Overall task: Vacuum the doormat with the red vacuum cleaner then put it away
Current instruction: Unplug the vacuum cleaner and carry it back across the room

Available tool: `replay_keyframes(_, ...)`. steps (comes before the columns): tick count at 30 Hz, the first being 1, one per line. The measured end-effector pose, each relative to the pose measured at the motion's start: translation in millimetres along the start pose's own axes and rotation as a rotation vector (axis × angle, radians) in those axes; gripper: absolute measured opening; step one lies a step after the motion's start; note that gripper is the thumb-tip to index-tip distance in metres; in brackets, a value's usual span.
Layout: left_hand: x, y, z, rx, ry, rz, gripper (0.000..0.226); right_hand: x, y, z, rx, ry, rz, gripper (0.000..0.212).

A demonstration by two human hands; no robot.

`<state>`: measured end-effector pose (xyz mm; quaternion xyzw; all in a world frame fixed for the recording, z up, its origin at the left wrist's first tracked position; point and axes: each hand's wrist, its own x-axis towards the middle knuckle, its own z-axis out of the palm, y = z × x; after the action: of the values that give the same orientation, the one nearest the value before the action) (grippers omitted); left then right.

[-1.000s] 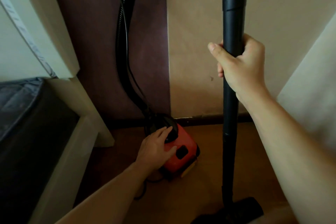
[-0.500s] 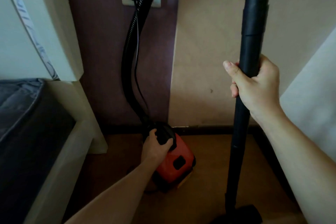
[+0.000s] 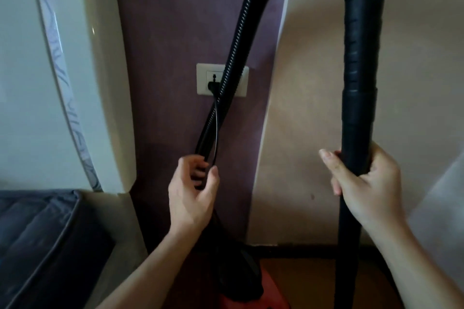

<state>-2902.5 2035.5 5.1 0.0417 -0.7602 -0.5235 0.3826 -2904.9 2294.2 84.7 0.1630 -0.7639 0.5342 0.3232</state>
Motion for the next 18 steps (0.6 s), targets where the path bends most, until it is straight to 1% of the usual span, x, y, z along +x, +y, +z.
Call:
replay_keyframes(3, 48.7, 17.5, 3.0, 0.035, 0.055, 0.022, 0.035, 0.1, 5.7, 4.5, 0.032, 0.013, -0.006, 0.022)
replay_keyframes(7, 100.5, 40.7, 10.4, 0.112, 0.03, 0.032, 0.033, -3.8, 16.0, 7.2, 0.051, 0.002, 0.052, 0.016)
replay_keyframes(9, 119.1, 48.3, 15.5, 0.151, 0.0, 0.044, 0.035, -4.4, 18.6, 9.0, 0.05, 0.011, 0.062, 0.019)
replay_keyframes(12, 136.9, 53.8, 24.7, 0.189, -0.01, 0.04, 0.039, -4.1, 18.7, 15.6, 0.053, 0.03, 0.049, 0.023)
replay_keyframes(15, 145.1, 56.5, 33.1, 0.25, 0.009, -0.005, 0.042, -6.3, 27.9, 23.4, 0.041, 0.067, 0.062, 0.021)
replay_keyframes(18, 150.4, 58.4, 37.3, 0.302, 0.03, -0.054, 0.039, -5.9, 36.1, 27.1, 0.018, 0.089, 0.062, 0.019)
